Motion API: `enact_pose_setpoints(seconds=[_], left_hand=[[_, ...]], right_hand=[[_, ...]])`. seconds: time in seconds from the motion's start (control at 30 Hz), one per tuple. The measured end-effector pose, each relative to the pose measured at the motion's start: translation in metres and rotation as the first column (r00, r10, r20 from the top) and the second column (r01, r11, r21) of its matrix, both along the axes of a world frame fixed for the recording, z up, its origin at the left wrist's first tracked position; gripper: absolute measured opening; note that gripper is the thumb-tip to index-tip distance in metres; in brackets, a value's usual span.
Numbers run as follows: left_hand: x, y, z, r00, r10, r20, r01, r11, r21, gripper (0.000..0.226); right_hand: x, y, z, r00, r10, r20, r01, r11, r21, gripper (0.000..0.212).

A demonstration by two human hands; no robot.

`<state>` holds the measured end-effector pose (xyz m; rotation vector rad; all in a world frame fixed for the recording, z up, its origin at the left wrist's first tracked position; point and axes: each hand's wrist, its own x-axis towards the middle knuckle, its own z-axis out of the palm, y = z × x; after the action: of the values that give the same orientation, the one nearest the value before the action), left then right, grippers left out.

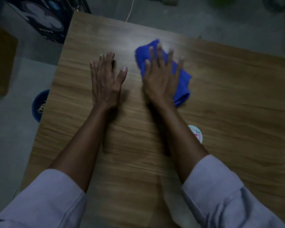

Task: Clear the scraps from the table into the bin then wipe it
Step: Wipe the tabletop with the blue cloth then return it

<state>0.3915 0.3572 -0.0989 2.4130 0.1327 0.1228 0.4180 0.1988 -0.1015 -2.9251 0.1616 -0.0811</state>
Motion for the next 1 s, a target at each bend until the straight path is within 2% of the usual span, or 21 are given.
enact_pose_setpoints(seconds=[0.1, 0.17, 0.27, 0.33, 0.4, 0.47, 0.57, 0.63, 0.7, 0.77, 0.87, 1.0], left_hand=[[0.003, 0.004, -0.004, 1.0, -0.008, 0.011, 0.008, 0.999, 0.038, 0.074], [0.0, 0.004, -0.004, 0.999, -0.04, 0.023, 0.038, 0.995, 0.093, 0.072], [-0.002, 0.002, -0.001, 0.997, -0.072, 0.012, 0.07, 0.992, 0.108, 0.067], [-0.002, 0.001, 0.0, 0.998, -0.067, 0.004, 0.066, 0.992, 0.107, 0.068], [-0.003, 0.0, 0.0, 0.998, -0.054, -0.01, 0.055, 0.992, 0.115, 0.071], [-0.004, -0.003, 0.0, 0.999, -0.036, -0.019, 0.038, 0.993, 0.112, 0.074], [-0.005, -0.007, 0.004, 1.0, -0.006, 0.006, 0.005, 0.997, 0.073, 0.076], [-0.006, -0.007, 0.009, 0.999, 0.039, 0.011, -0.039, 0.999, -0.004, 0.078], [-0.007, -0.004, 0.014, 0.994, 0.106, 0.034, -0.103, 0.991, -0.08, 0.079], [-0.007, -0.003, 0.015, 0.991, 0.132, 0.022, -0.129, 0.987, -0.098, 0.08], [-0.007, -0.005, 0.01, 0.992, 0.123, -0.013, -0.123, 0.99, -0.073, 0.081], [-0.007, -0.005, 0.005, 0.99, 0.141, -0.005, -0.141, 0.986, -0.083, 0.082]], right_hand=[[-0.052, 0.03, -0.001, 0.963, 0.271, 0.007, -0.271, 0.963, 0.002, 0.054], [-0.082, 0.016, -0.002, 0.949, 0.314, 0.021, -0.314, 0.949, 0.006, 0.051], [-0.066, -0.032, -0.002, 0.991, 0.131, 0.031, -0.13, 0.991, -0.028, 0.049], [-0.022, -0.057, 0.001, 0.999, -0.051, -0.013, 0.05, 0.997, -0.063, 0.051], [0.027, -0.059, 0.006, 0.981, -0.188, -0.054, 0.186, 0.982, -0.024, 0.054], [0.063, -0.033, 0.007, 0.976, -0.207, -0.064, 0.209, 0.977, 0.035, 0.056], [0.07, 0.03, 0.008, 0.993, 0.06, -0.101, -0.054, 0.997, 0.061, 0.058], [0.038, 0.06, 0.009, 0.95, 0.301, -0.089, -0.299, 0.954, 0.03, 0.058], [0.001, 0.057, 0.007, 0.899, 0.427, -0.094, -0.427, 0.904, 0.019, 0.058], [-0.021, 0.026, 0.002, 0.933, 0.35, -0.082, -0.35, 0.937, 0.02, 0.057], [-0.02, -0.02, 0.002, 0.997, 0.065, -0.036, -0.066, 0.998, -0.016, 0.054], [0.024, 0.001, 0.006, 0.996, -0.075, -0.044, 0.076, 0.997, 0.019, 0.056]])
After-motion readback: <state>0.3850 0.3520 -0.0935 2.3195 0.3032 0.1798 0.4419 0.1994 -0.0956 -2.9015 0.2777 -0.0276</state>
